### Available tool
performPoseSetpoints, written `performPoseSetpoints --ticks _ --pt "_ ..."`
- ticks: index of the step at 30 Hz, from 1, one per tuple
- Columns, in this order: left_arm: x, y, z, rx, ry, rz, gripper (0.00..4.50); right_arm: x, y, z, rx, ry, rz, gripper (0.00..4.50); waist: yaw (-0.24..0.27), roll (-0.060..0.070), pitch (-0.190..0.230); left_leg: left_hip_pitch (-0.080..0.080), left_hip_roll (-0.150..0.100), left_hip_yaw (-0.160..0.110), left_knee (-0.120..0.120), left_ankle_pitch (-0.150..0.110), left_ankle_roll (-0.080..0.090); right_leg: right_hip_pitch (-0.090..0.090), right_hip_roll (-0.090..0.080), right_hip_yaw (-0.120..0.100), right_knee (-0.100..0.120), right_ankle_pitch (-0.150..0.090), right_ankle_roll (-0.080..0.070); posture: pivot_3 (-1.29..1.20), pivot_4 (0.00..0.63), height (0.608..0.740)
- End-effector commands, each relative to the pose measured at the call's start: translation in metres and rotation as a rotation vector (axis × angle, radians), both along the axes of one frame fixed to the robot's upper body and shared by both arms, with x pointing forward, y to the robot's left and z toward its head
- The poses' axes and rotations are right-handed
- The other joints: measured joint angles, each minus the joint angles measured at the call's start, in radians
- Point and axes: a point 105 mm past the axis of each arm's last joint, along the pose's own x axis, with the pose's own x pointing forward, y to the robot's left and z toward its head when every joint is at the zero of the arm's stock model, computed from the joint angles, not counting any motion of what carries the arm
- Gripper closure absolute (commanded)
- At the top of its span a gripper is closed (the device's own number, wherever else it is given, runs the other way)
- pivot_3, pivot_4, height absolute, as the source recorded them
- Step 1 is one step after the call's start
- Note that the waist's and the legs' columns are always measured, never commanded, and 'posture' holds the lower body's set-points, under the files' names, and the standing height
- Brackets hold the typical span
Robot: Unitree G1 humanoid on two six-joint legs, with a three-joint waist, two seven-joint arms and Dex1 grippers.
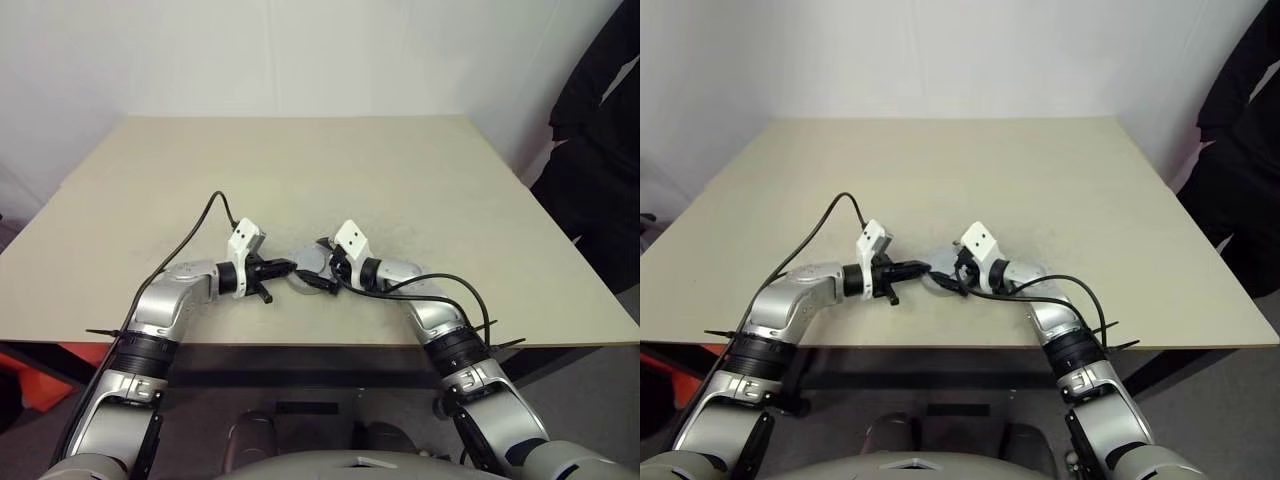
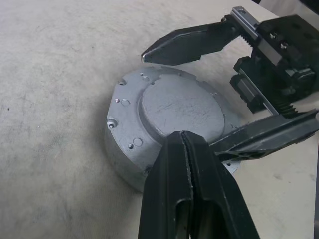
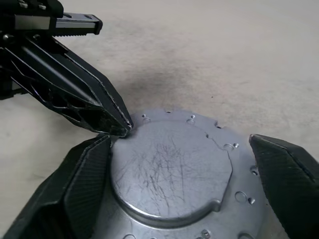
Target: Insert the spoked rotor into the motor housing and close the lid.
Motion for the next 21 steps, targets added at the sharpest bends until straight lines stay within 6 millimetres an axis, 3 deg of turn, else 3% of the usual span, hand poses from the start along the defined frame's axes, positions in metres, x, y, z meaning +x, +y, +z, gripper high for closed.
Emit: performPoseSetpoints --ticks 1,6,8,15,21 --pt "-0.006 0.001 -0.02 0.063 0.055 -0.004 4.5 -0.002 -0.017 0.059 0.067 -0.163 -0.012 0.02 0.001 0.001 0.0 0.0 0.0 0.0 0.0 -0.001 0.001 0.0 -0.001 0.001 0.0 0.0 0.0 0.0 0.0 0.74" --pt "-0.005 0.001 -0.02 0.063 0.048 -0.001 4.5 -0.02 -0.037 0.084 0.108 -0.158 -0.041 0.02 0.002 0.001 -0.001 0.004 0.0 0.0 -0.003 -0.001 0.002 0.003 -0.001 0.002 0.0 -0.002 0.003 0.0 0.0 0.74" --pt "-0.003 0.001 -0.02 0.063 0.043 0.002 4.5 -0.019 -0.047 0.085 0.137 -0.082 -0.107 0.02 0.003 0.001 -0.001 0.004 -0.001 0.0 -0.005 -0.001 0.002 0.003 -0.001 0.002 0.0 -0.002 0.004 0.0 0.0 0.74" --pt "0.005 0.002 -0.017 0.064 0.017 0.017 4.5 0.0 -0.075 0.053 0.396 0.376 -0.462 0.02 0.002 0.002 -0.001 0.005 -0.002 0.0 -0.006 -0.001 0.001 0.002 -0.001 0.002 -0.001 -0.003 0.004 0.0 0.0 0.74" --pt "0.009 0.004 -0.015 0.067 -0.005 0.029 4.5 -0.001 -0.072 0.018 0.505 0.751 -0.581 0.02 0.001 0.002 -0.001 0.003 -0.002 0.0 -0.008 0.002 -0.003 -0.002 -0.002 0.002 -0.002 -0.003 0.004 0.0 0.0 0.74"
